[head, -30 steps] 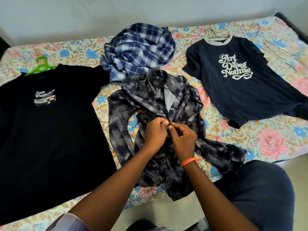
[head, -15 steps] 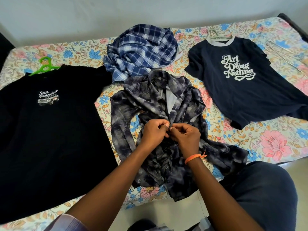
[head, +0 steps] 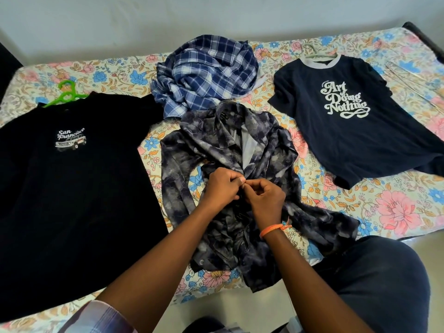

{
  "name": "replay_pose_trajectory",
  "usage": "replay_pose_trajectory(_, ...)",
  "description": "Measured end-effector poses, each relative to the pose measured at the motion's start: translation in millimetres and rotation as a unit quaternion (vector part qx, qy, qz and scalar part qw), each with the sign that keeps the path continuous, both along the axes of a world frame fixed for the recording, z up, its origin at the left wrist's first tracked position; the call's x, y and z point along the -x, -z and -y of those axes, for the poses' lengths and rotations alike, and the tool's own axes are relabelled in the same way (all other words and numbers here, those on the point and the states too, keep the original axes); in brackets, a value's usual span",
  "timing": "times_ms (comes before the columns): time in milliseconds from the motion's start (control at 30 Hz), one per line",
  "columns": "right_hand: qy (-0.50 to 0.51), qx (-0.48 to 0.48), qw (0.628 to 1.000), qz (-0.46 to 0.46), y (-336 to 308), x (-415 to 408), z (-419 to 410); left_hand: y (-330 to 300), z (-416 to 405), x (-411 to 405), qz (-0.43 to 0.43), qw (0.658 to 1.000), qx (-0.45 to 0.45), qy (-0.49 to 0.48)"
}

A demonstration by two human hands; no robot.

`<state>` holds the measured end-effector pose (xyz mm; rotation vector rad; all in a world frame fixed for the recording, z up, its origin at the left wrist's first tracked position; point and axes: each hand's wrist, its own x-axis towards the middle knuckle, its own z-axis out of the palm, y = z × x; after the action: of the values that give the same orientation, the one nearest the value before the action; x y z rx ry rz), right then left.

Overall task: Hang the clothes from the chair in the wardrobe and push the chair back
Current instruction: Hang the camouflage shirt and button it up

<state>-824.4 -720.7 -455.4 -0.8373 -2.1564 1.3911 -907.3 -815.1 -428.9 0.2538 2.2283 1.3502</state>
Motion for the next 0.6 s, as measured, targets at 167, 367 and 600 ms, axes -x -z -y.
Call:
replay_pose_trajectory(167,0.021,0.176,0.984,-0.007,-4,4,1,10,-2,0,0.115,0.987,-0.086,-0.076)
replay_pose_trajectory(367,0.017,0.355,0.935,-0.011,-8,2,-3,18,-8,-4,0.099,0.987,-0.055,-0.110)
replay_pose_trajectory(600,0.022,0.426,0.904,-0.001,-1,3,-8,22,-6,-8,0.152,0.982,-0.077,-0.076)
